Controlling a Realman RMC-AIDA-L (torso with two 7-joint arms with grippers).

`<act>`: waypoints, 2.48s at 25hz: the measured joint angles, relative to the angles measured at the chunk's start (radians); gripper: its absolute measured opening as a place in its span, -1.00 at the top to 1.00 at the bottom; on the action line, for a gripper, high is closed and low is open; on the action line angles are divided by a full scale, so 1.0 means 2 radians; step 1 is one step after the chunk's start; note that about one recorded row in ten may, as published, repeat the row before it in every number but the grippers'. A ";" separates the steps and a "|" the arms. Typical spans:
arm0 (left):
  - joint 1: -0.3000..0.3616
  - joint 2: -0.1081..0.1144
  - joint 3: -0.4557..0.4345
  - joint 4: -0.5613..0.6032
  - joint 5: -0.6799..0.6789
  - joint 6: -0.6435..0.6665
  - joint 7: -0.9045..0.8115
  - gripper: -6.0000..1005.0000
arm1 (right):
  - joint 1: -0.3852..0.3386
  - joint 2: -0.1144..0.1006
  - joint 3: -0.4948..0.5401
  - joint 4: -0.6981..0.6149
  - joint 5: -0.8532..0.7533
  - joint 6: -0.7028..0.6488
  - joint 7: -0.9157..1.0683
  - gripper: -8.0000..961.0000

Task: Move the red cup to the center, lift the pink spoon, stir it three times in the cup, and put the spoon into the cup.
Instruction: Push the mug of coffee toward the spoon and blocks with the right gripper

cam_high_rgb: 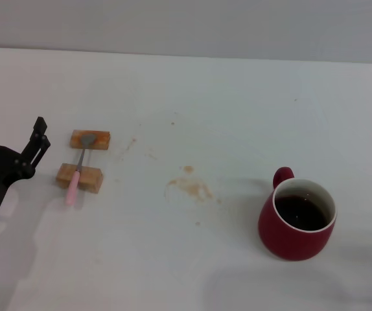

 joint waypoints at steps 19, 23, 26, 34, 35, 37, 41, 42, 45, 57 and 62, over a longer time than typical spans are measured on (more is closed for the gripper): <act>-0.004 -0.001 -0.003 -0.002 0.000 -0.002 0.001 -0.66 | -0.014 0.000 -0.032 0.030 0.001 0.023 -0.004 0.98; -0.008 0.000 -0.005 -0.004 0.000 -0.002 0.006 -0.66 | -0.016 0.000 -0.041 0.036 0.002 0.028 -0.005 0.98; -0.009 -0.001 -0.005 -0.003 0.000 -0.002 0.006 -0.66 | -0.017 0.000 -0.053 0.039 0.002 0.037 -0.005 0.98; -0.017 -0.002 -0.004 -0.001 0.000 -0.004 0.006 -0.66 | -0.007 0.000 -0.065 0.055 0.000 0.078 -0.005 0.98; -0.017 -0.001 -0.004 -0.002 0.000 -0.004 0.007 -0.66 | -0.002 0.000 -0.069 0.057 0.000 0.083 -0.005 0.98; -0.017 -0.001 -0.004 -0.003 0.000 -0.004 0.007 -0.66 | 0.000 0.000 -0.071 0.058 -0.001 0.085 -0.005 0.99; -0.021 -0.001 -0.003 -0.001 0.000 -0.004 0.007 -0.66 | 0.009 0.000 -0.078 0.060 -0.001 0.090 -0.002 0.99; -0.022 -0.002 -0.002 -0.001 0.000 -0.004 0.007 -0.66 | 0.011 0.000 -0.079 0.061 -0.002 0.091 -0.002 0.99; -0.022 -0.002 -0.002 -0.001 0.000 -0.004 0.007 -0.66 | 0.016 0.000 -0.079 0.066 -0.003 0.098 -0.002 0.99; -0.018 -0.002 -0.001 -0.005 0.000 0.000 0.007 -0.66 | 0.037 0.000 -0.086 0.070 -0.008 0.116 -0.001 0.98; -0.020 -0.002 -0.001 -0.006 0.000 0.000 0.007 -0.66 | 0.041 0.000 -0.086 0.072 -0.008 0.117 0.000 0.99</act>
